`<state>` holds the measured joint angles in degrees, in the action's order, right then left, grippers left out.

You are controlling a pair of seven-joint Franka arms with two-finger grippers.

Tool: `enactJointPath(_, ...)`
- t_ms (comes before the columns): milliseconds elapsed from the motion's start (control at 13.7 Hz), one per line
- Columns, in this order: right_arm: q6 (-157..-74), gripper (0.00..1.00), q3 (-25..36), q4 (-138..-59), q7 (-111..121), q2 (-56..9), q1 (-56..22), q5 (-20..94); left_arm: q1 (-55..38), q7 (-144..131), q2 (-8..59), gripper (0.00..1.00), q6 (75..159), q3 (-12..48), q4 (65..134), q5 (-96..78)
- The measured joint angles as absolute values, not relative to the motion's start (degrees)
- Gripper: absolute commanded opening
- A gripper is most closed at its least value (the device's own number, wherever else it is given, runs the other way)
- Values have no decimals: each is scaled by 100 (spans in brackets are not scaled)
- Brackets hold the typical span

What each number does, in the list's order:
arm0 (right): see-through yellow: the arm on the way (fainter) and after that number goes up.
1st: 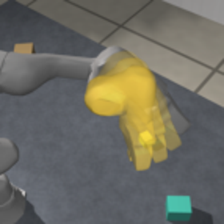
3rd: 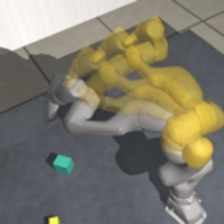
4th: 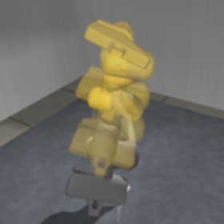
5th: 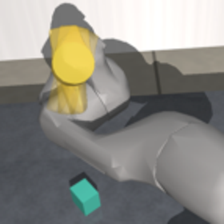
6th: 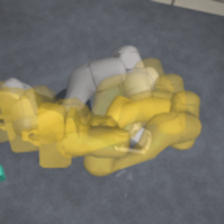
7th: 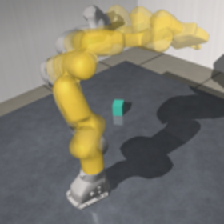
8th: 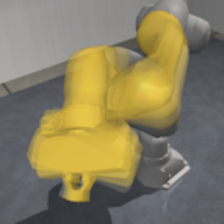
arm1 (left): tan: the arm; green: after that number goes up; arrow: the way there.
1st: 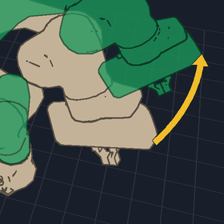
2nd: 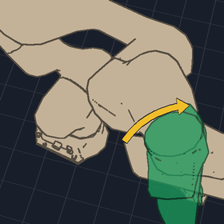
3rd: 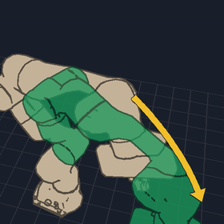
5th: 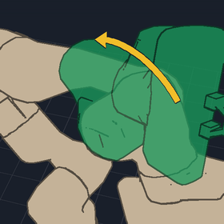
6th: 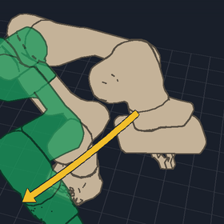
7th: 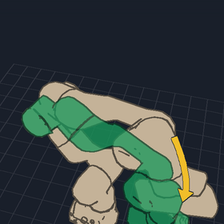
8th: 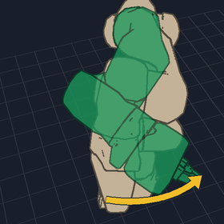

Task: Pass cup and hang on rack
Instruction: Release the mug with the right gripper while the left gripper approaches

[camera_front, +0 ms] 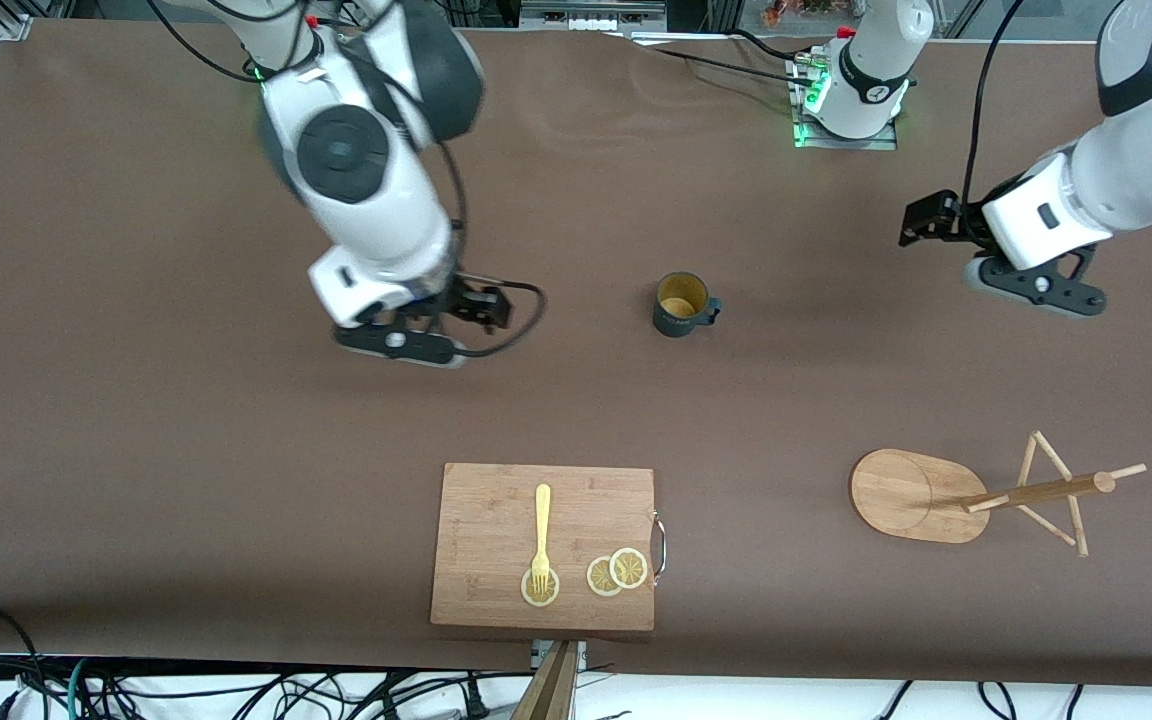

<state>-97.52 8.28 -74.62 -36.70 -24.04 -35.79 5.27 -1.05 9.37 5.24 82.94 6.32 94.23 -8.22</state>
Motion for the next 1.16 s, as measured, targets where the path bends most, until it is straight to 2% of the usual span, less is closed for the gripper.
enactJointPath(218, -9149, 100, 1570, -8233, -2281, -1426, -3509, 604, -181, 2693, 876, 100, 8162, 636, 9456, -898)
enactJointPath(364, -8680, 100, 2142, -8445, -1317, -995, -3493, 612, -149, 3978, 1205, 100, 8189, 611, 9465, -1330)
enactJointPath(582, -8373, 100, 2786, -8693, -606, -554, -3468, 617, -79, 5923, 1737, 100, 8796, 586, 9568, -1951)
enactJointPath(874, -8387, 100, 2955, -9376, -551, 184, -3466, 292, -85, 8648, 2058, 100, 10473, 610, 10548, -3109)
enactJointPath(1165, -8386, 100, 2988, -9490, -442, 348, -3469, -57, -101, 10805, 2236, 100, 11346, 658, 11409, -4539)
